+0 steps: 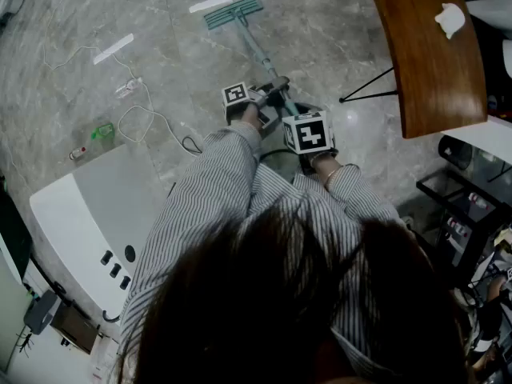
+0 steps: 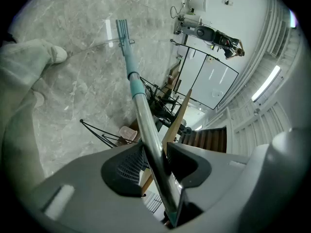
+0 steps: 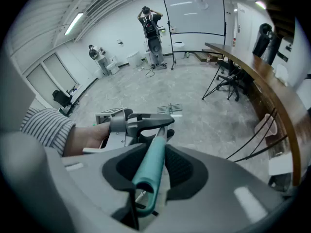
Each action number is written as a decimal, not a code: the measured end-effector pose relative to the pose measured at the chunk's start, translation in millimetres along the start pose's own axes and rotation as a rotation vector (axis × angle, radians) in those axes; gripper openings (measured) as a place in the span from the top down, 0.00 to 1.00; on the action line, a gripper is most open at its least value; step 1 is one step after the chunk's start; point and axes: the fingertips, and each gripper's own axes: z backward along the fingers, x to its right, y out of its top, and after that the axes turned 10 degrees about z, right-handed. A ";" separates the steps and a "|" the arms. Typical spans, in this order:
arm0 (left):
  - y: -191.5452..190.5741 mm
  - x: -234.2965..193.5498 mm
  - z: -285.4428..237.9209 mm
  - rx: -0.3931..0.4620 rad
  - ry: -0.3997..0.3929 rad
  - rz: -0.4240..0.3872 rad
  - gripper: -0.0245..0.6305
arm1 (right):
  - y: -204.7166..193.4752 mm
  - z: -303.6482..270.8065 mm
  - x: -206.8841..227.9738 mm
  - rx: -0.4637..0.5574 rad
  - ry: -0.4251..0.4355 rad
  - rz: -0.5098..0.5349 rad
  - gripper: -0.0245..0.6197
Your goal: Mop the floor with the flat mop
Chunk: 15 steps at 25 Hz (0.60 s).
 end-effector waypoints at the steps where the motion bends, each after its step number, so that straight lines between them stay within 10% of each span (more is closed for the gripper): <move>1: -2.9 -0.8 0.7 -0.002 0.009 0.004 0.74 | -1.1 0.7 -1.3 -0.003 0.006 0.002 0.78; 15: 3.6 -10.5 -5.8 -0.020 0.090 -0.048 0.73 | -0.8 3.6 8.8 0.009 0.029 -0.058 0.78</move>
